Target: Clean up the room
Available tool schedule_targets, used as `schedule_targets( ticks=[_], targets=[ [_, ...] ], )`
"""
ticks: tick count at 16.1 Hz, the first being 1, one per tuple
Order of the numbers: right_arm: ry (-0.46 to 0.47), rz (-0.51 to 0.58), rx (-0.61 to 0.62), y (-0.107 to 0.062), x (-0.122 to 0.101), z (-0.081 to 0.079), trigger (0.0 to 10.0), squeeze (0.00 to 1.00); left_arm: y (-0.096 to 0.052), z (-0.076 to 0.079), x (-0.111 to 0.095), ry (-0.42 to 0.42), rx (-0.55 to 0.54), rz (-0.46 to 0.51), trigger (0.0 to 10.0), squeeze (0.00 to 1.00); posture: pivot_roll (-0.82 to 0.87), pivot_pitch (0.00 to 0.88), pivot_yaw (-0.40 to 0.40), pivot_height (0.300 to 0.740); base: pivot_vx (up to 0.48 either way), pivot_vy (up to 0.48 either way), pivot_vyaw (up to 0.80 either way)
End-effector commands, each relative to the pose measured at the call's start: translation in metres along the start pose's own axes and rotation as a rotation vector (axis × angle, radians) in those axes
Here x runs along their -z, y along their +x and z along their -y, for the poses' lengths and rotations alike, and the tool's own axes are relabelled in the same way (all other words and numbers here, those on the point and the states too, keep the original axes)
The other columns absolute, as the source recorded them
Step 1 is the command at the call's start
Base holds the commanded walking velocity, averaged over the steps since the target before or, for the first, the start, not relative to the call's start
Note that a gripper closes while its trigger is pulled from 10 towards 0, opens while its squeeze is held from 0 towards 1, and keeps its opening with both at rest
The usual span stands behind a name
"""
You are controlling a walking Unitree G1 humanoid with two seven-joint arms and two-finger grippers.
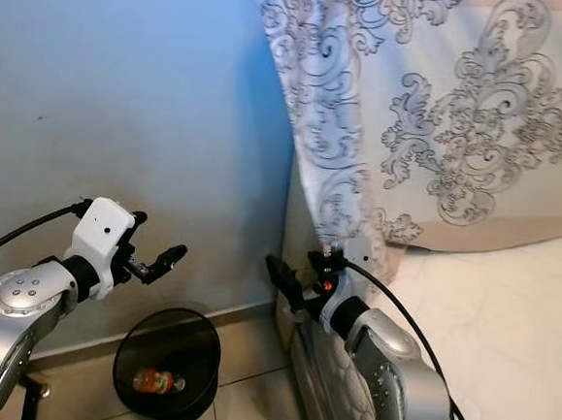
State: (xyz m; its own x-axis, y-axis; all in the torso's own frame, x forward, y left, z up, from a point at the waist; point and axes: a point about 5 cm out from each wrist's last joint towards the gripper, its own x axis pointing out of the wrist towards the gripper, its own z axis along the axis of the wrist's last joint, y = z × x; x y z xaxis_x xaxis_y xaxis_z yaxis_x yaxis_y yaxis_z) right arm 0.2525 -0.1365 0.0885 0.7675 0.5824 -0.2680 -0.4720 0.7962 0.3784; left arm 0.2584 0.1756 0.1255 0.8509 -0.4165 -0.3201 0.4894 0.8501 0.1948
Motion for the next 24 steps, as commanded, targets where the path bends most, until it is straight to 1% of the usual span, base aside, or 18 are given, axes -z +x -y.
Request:
schedule_targets(
  ticks=[1, 3, 4, 6, 7, 11, 15, 19, 24],
  targets=[
    [0.005, -0.042, -0.028, 0.000, 0.003, -0.001, 10.0, 1.00, -0.001, 0.000, 0.000, 0.001, -0.003, 0.000, 10.0, 0.00, 0.09, 0.000, 0.028, 0.740, 0.000, 0.000, -0.74],
    [-0.010, -0.025, 0.016, -0.001, 0.003, 0.002, 10.0, 1.00, -0.001, 0.000, 0.001, 0.000, -0.005, -0.002, 10.0, 0.00, 0.10, 0.000, 0.020, 0.740, 0.000, 0.000, -0.78],
    [-0.073, 0.005, 0.071, 0.000, -0.001, 0.009, 10.0, 1.00, -0.001, -0.001, 0.001, 0.000, -0.013, -0.006, 10.0, 0.00, 0.10, 0.000, 0.019, 0.740, 0.000, 0.000, -0.76],
    [-0.066, 0.045, 0.079, -0.001, -0.006, 0.011, 10.0, 1.00, -0.001, -0.002, 0.001, 0.000, -0.016, -0.006, 10.0, 0.00, 0.10, 0.000, 0.019, 0.740, 0.000, 0.000, -0.76],
    [-0.088, 0.043, 0.073, -0.002, -0.007, 0.010, 10.0, 1.00, -0.001, -0.004, 0.001, 0.005, -0.022, -0.011, 10.0, 0.00, 0.11, 0.000, 0.017, 0.740, 0.000, 0.000, -0.76],
    [-0.068, 0.039, 0.058, 0.000, -0.006, 0.010, 10.0, 1.00, -0.002, -0.008, 0.001, 0.007, -0.034, -0.013, 10.0, 0.00, 0.11, 0.000, 0.020, 0.740, 0.000, 0.000, -0.75],
    [-0.063, 0.045, 0.077, 0.003, -0.005, 0.012, 10.0, 1.00, 0.000, -0.008, 0.001, 0.021, -0.035, -0.021, 10.0, 0.00, 0.11, 0.000, 0.016, 0.740, 0.000, 0.000, -0.74],
    [-0.053, 0.046, 0.073, 0.003, -0.008, 0.012, 10.0, 1.00, 0.001, -0.009, -0.001, 0.013, -0.038, -0.013, 10.0, 0.00, 0.11, 0.000, 0.013, 0.740, 0.000, 0.000, -0.75],
    [-0.062, 0.052, 0.078, 0.004, -0.010, 0.013, 10.0, 1.00, 0.003, -0.009, 0.000, 0.003, -0.041, -0.008, 10.0, 0.00, 0.10, 0.000, 0.015, 0.740, 0.000, 0.000, -0.75]
  ],
)
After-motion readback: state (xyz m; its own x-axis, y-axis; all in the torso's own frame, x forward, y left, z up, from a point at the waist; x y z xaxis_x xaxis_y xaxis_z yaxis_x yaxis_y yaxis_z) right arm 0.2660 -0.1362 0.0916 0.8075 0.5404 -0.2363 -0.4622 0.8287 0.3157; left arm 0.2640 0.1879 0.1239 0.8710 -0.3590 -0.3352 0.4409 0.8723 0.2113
